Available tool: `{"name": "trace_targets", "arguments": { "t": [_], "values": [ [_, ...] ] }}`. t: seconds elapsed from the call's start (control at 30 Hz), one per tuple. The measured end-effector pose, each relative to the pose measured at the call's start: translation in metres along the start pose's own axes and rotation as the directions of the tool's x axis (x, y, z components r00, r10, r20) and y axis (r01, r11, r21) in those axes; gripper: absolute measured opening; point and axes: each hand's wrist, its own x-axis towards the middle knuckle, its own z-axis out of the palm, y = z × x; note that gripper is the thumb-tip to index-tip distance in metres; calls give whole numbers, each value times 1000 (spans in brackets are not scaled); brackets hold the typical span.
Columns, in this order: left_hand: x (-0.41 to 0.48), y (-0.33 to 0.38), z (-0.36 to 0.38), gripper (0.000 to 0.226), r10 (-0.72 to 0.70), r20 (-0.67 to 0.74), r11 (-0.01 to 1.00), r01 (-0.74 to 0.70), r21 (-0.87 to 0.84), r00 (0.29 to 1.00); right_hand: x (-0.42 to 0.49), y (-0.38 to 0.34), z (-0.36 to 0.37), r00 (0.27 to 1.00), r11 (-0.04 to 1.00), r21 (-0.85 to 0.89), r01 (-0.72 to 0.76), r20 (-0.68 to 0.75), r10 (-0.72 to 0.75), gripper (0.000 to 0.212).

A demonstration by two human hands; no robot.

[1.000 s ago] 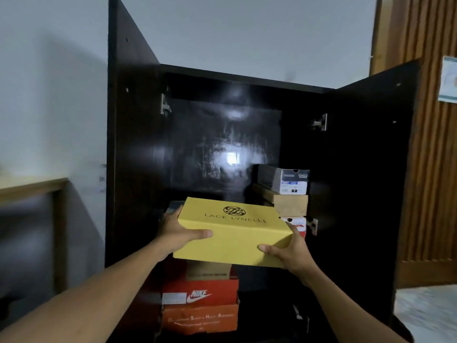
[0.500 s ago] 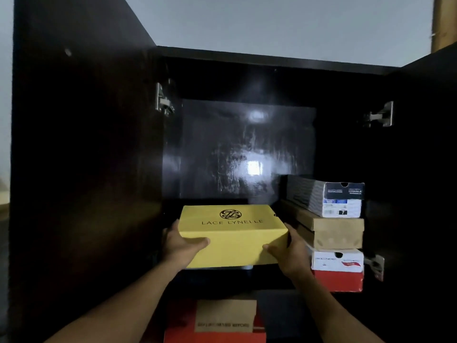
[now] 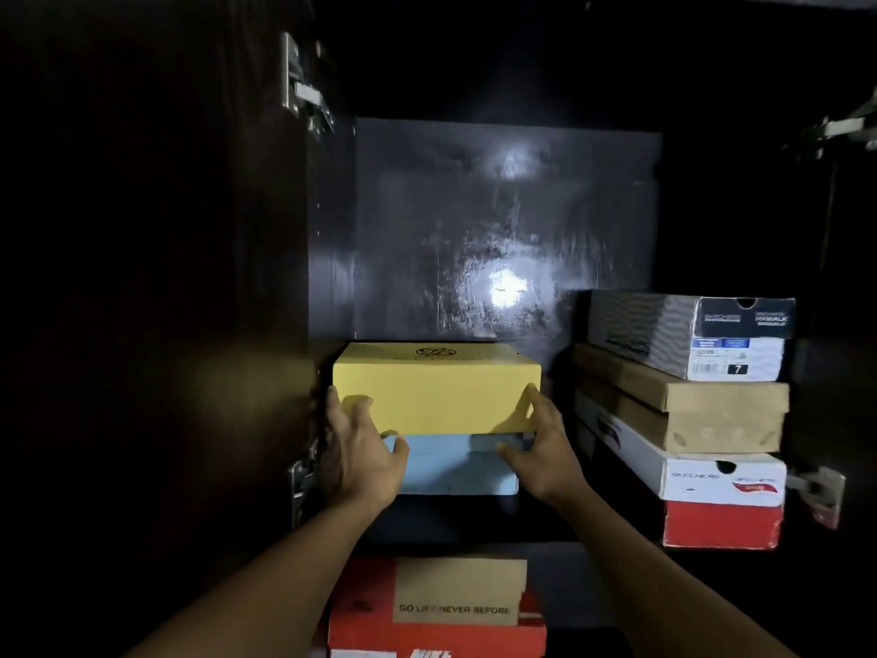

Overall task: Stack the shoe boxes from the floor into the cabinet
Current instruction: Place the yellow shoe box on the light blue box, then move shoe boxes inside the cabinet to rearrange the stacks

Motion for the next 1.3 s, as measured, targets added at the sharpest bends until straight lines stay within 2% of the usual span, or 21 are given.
{"name": "trace_targets", "arguments": {
  "t": [0.1, 0.23, 0.5, 0.63, 0.73, 0.9, 1.1, 1.23, 1.3],
  "values": [
    [3, 1, 7, 76, -52, 158, 992, 33, 122, 986, 11, 5, 9, 998, 999, -35, -12, 64, 14, 99],
    [20, -7, 16, 89, -70, 289, 990, 31, 139, 955, 25, 9, 17, 992, 996, -54, -69, 102, 74, 99],
    [26, -13, 18, 99, -66, 351, 990, 17, 141, 934, 40, 10, 7, 953, 980, -109, -164, 241, 186, 106],
    [11, -11, -2, 97, 7, 385, 995, -43, 86, 923, 28, 1, -5, 942, 977, 16, -214, 270, 202, 122],
    [-8, -3, -24, 100, 47, 436, 995, -82, 61, 899, 7, 6, -20, 940, 978, 87, -192, 304, 157, 136],
    [-61, 29, -66, 103, 116, 546, 993, -112, -41, 830, -80, -51, -89, 957, 983, -65, -171, 226, 182, 92],
    [-157, 85, -113, 103, 239, 639, 971, -189, -148, 731, -192, -87, -185, 928, 924, -189, -333, 110, 356, 113],
    [-214, 139, -141, 101, 337, 671, 941, -226, -251, 661, -276, -104, -260, 881, 847, -272, -457, -9, 473, 102],
    [-238, 173, -149, 100, 399, 681, 917, -250, -311, 614, -316, -110, -300, 853, 804, -300, -513, -77, 515, 104]
  ]
}}
